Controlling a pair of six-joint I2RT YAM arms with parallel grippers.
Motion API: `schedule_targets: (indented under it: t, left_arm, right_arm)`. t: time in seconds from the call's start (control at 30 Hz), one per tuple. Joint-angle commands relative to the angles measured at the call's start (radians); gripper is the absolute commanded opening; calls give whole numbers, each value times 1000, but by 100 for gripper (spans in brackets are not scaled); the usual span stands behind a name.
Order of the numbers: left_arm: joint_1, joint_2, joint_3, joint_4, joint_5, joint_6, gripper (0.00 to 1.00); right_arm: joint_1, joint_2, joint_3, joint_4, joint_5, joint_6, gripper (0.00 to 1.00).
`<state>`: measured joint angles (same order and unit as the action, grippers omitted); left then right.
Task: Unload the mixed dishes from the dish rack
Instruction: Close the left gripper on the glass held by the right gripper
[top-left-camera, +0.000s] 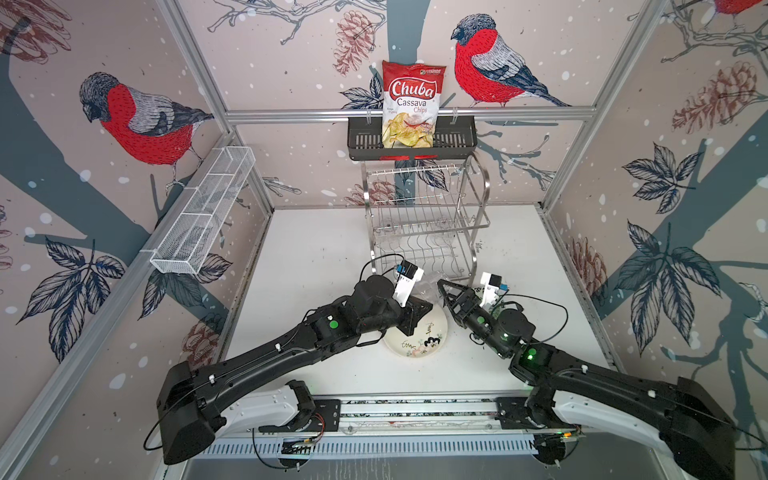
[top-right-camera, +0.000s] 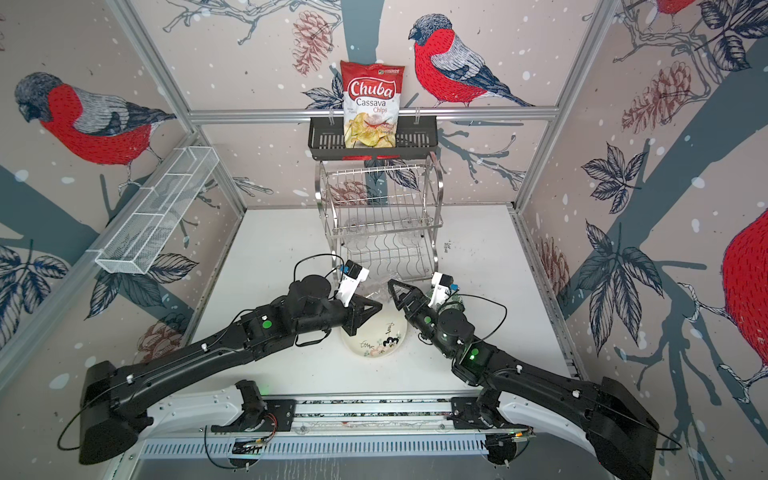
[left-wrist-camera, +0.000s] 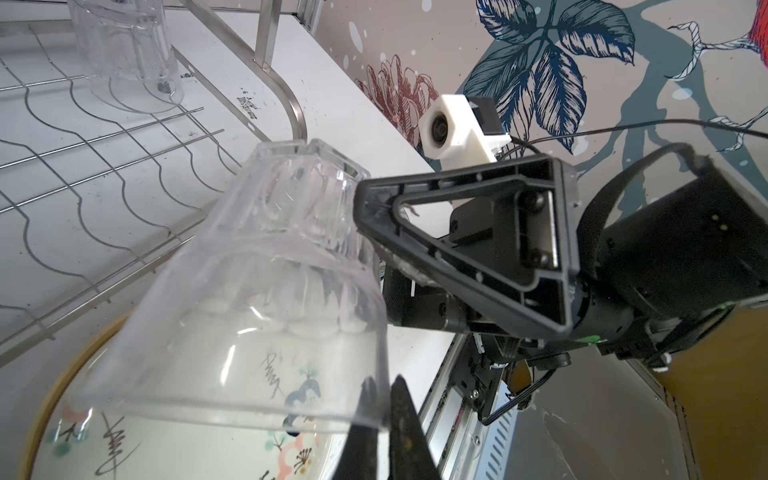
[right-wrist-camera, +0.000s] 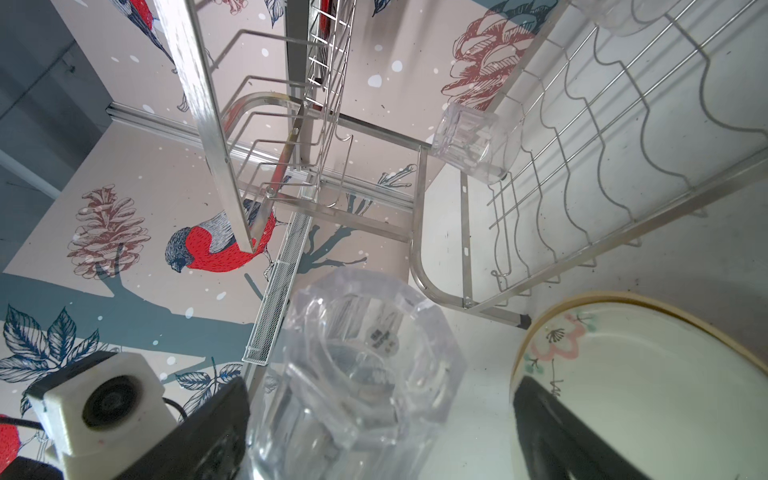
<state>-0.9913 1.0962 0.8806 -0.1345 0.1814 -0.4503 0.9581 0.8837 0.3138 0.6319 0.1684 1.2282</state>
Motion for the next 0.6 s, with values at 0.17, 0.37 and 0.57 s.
schedule_targets:
  t: [0.17,0.37,0.57]
  left_arm:
    - [2,3,8,-10,55,67,0]
    - [2,3,8,6,89,63,0]
    - [2,3,6,7,106,63,0]
  right_arm:
    - [-20,26,51,-20,-124,-24,99]
    - [-34,116,86,43,-182,-21,99]
    - [-36,163,95,104,-219,-15,93]
